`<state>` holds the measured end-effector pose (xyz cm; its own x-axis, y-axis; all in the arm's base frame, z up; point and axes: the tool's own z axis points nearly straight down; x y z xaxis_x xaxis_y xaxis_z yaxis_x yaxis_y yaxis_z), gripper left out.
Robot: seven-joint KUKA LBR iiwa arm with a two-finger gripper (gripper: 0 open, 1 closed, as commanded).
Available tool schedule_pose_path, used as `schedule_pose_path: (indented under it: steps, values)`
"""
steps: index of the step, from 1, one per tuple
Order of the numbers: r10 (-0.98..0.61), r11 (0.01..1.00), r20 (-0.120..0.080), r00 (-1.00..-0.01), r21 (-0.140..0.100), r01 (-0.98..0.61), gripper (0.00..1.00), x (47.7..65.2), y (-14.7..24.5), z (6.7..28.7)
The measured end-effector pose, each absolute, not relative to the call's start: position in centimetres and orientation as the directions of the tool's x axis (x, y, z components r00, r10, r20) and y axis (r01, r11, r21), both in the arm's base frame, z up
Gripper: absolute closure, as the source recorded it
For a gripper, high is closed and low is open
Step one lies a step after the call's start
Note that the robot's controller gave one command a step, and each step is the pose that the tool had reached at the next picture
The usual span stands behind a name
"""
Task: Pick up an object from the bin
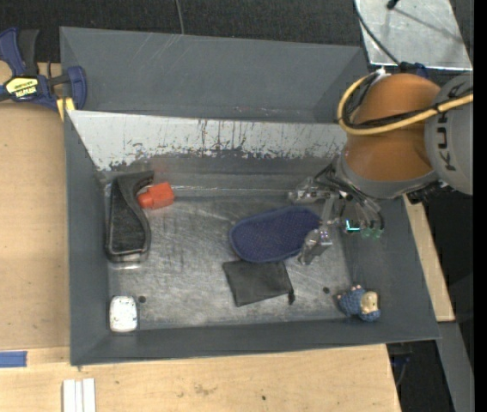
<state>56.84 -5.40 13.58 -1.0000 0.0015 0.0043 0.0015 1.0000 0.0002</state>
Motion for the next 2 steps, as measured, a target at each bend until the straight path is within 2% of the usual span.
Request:
schedule_pose_path:
  steps: [1,2]
  values:
    - [-0.137,0.991,-0.005,-0.991,-0.003,-0.136,0.00,61.56,-2.81,7.21]
    - [-0.136,0.991,-0.005,-0.991,-0.002,-0.136,0.00,61.71,-2.92,7.46]
